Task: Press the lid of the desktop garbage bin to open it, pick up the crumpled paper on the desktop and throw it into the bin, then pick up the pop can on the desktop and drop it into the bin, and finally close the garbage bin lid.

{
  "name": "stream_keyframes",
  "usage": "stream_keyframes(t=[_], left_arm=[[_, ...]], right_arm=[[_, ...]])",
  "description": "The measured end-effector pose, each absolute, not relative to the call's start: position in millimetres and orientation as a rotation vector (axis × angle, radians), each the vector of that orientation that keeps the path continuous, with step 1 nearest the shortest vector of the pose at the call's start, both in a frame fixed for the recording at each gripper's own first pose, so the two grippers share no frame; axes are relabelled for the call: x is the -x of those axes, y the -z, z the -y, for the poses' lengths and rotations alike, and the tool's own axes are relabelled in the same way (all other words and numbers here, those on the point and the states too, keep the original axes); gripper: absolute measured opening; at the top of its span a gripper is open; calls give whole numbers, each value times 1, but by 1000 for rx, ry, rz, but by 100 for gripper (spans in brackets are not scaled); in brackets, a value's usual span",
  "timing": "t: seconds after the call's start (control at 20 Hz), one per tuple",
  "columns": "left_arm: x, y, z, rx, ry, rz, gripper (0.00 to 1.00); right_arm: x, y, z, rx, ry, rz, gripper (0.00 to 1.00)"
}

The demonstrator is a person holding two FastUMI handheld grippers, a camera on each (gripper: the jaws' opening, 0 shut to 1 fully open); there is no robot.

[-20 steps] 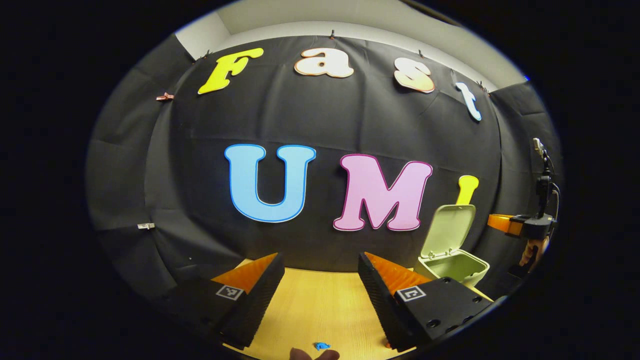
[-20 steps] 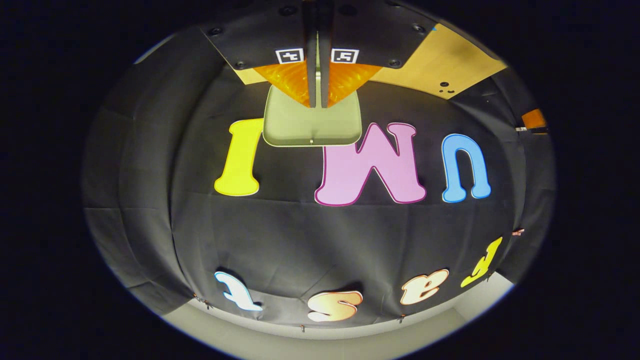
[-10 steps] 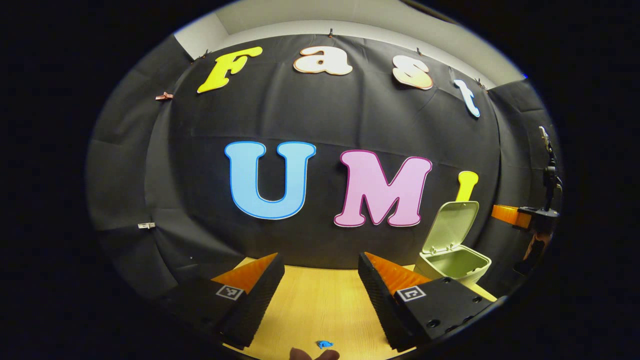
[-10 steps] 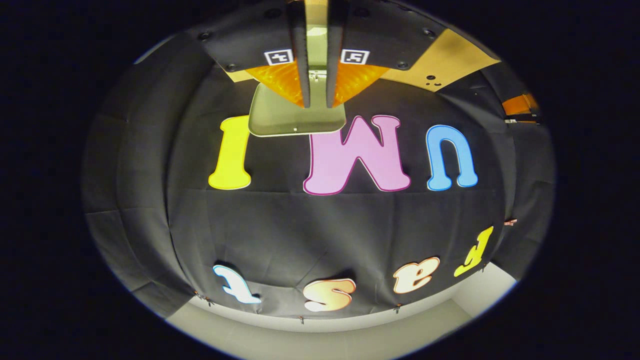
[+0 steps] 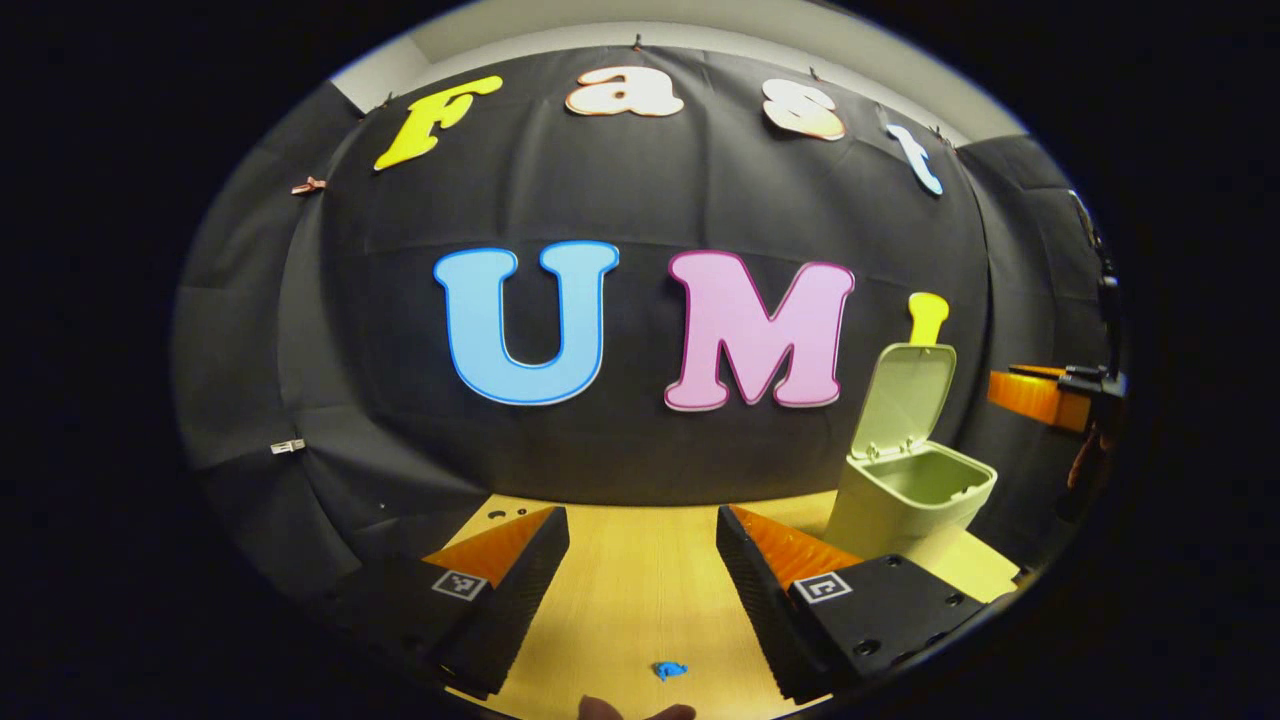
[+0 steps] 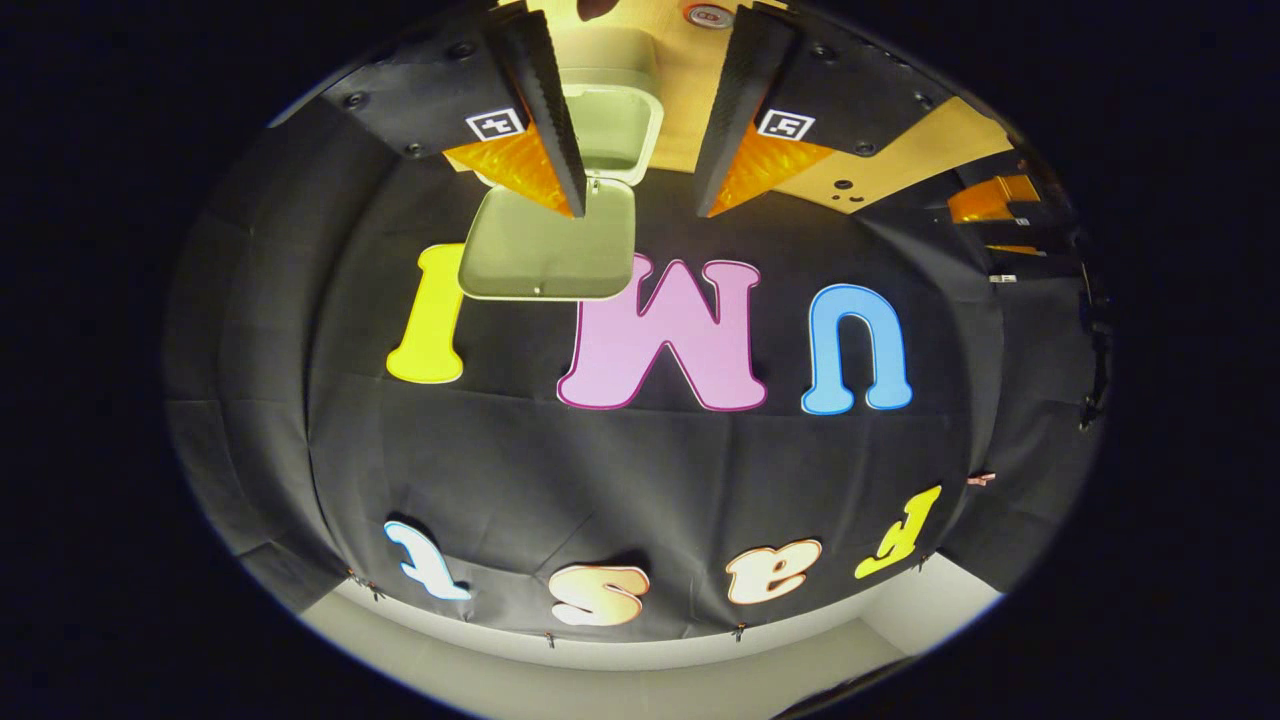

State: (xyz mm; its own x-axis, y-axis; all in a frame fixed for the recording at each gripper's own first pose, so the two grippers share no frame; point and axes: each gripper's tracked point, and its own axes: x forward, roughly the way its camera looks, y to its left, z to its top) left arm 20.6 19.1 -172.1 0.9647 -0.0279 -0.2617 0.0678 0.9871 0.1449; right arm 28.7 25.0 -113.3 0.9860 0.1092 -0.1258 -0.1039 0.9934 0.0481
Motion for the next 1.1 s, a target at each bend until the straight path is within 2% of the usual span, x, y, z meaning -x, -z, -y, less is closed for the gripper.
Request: stream_keyframes(t=[0.6,0.75,1.1], left_arm=[[-4,367,-16,-235,138,-603,95],[-5,410,-16,-248,159,-680,93],[-3,495,-30,-235,136,-840,94]], right_arm=[[22,162,-22,-59,-57,-281,69],[33,169,-20,-45,-46,-310,70],[62,183,-7,-46,7,-376,70]])
